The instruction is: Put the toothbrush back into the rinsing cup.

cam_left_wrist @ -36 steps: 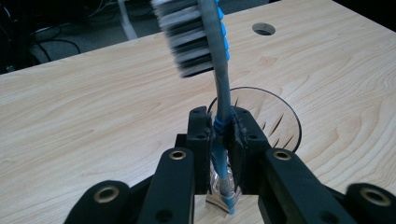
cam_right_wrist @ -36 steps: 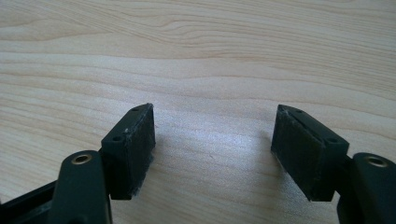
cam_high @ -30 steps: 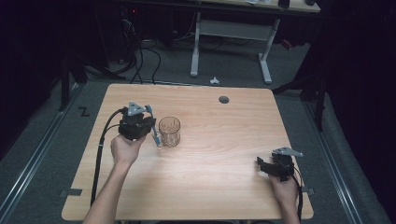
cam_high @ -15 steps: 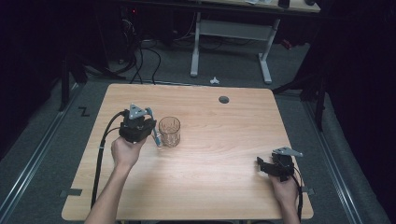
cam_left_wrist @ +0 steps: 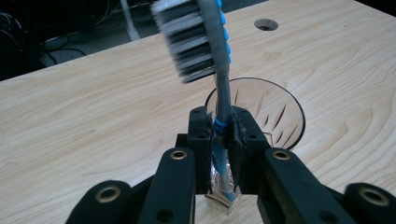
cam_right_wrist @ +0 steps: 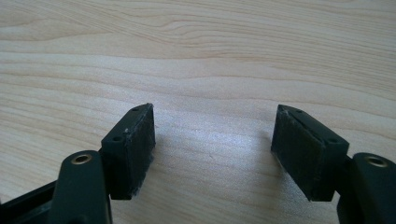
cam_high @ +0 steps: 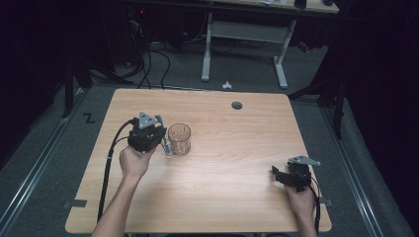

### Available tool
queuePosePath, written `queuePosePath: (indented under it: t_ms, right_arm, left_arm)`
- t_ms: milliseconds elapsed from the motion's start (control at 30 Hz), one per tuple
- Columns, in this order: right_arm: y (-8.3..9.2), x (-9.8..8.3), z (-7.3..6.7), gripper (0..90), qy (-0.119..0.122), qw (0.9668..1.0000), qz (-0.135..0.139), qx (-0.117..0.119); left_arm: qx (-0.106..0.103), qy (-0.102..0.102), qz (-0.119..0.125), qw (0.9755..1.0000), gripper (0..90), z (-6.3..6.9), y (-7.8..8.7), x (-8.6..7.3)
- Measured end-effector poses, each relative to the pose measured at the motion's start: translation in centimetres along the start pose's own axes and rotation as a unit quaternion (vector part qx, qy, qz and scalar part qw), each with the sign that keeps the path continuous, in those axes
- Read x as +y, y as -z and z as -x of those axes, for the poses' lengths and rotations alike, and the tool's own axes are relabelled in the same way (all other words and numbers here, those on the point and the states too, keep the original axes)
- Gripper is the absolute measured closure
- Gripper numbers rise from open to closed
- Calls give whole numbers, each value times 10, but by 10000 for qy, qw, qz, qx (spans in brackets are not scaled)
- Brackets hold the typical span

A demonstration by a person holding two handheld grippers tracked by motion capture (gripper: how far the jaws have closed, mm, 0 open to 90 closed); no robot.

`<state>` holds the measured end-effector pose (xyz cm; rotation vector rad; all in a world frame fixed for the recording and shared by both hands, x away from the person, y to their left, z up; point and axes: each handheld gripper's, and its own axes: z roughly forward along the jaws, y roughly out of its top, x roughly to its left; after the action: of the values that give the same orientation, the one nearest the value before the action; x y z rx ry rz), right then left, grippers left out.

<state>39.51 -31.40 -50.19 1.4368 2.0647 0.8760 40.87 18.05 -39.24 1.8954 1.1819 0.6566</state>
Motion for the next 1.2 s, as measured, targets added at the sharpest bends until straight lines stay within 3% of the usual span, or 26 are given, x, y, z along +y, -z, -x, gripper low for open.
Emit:
queuePosePath:
  t_ms: [367,833,1200]
  right_arm:
    - [0,0,0,304,-6,10000,-2,1]
    - [0,0,0,304,1,10000,0,0]
    - [0,0,0,304,0,10000,0,1]
  left_arm:
    - [24,22,11,10000,800,2,-5,-5]
    - [88,-97,-2,9999,800,5,-6,-12]
    - [45,18,-7,10000,797,4,-7,-15]
